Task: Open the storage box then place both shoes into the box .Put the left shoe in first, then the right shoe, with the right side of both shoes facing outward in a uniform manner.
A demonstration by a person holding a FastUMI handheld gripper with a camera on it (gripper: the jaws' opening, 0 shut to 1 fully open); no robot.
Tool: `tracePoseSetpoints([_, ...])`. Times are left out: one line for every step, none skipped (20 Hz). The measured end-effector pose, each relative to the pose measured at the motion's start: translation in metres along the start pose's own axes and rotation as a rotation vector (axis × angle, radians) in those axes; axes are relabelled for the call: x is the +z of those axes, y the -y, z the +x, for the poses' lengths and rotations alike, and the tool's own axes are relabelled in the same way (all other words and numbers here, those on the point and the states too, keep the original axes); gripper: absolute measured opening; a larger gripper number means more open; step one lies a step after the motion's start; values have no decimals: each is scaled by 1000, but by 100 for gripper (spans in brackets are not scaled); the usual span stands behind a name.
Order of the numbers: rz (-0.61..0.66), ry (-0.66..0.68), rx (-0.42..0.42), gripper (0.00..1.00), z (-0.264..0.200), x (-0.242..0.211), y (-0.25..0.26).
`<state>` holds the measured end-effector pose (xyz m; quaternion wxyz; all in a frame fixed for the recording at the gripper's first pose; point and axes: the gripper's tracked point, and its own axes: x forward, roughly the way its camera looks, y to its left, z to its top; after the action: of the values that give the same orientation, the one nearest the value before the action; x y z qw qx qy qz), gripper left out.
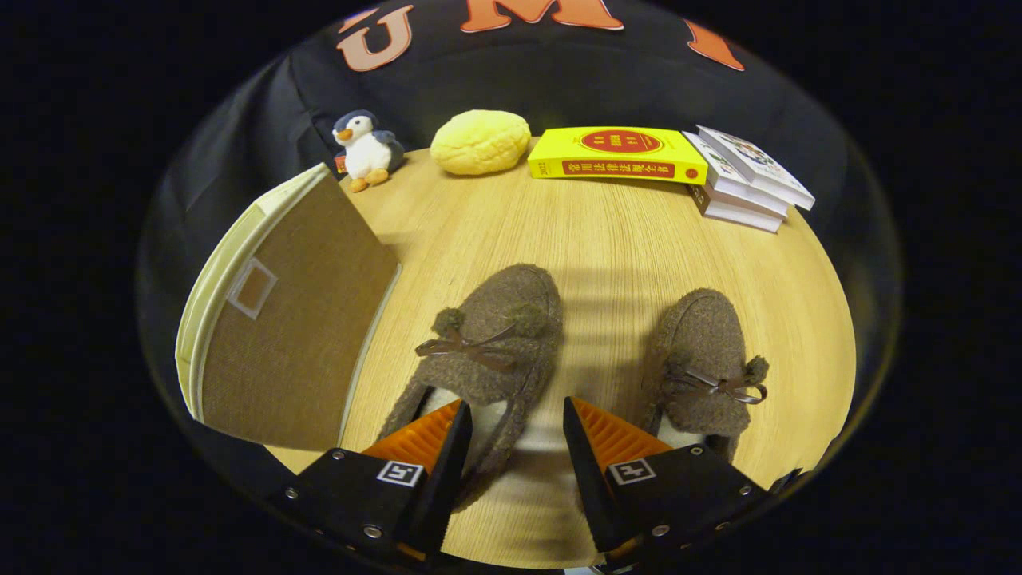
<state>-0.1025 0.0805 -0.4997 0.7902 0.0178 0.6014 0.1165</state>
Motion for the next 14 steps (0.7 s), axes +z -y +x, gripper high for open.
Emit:
tracePoseSetpoints([12,9,-15,67,6,5,4])
tracePoseSetpoints([26,14,-24,62,11,8,8])
tracePoseSetpoints([40,20,-26,60,18,10,8])
tracePoseSetpoints([57,20,-28,55,24,11,9])
tracePoseSetpoints([84,15,-21,47,29,10,8])
tracePoseSetpoints([115,24,-24,39,33,11,9])
tracePoseSetpoints([135,44,-25,35,35,14,7])
tracePoseSetpoints([130,61,-33,29,36,16,8])
tracePoseSetpoints([115,71,-33,26,38,17,6])
tracePoseSetpoints([102,84,-37,23,39,17,6])
tracePoseSetpoints([93,90,-40,21,38,18,7])
tracePoseSetpoints([94,95,-42,16,36,19,9])
tracePoseSetpoints([109,94,-35,13,34,19,9])
tracePoseSetpoints([128,91,-23,8,31,20,7])
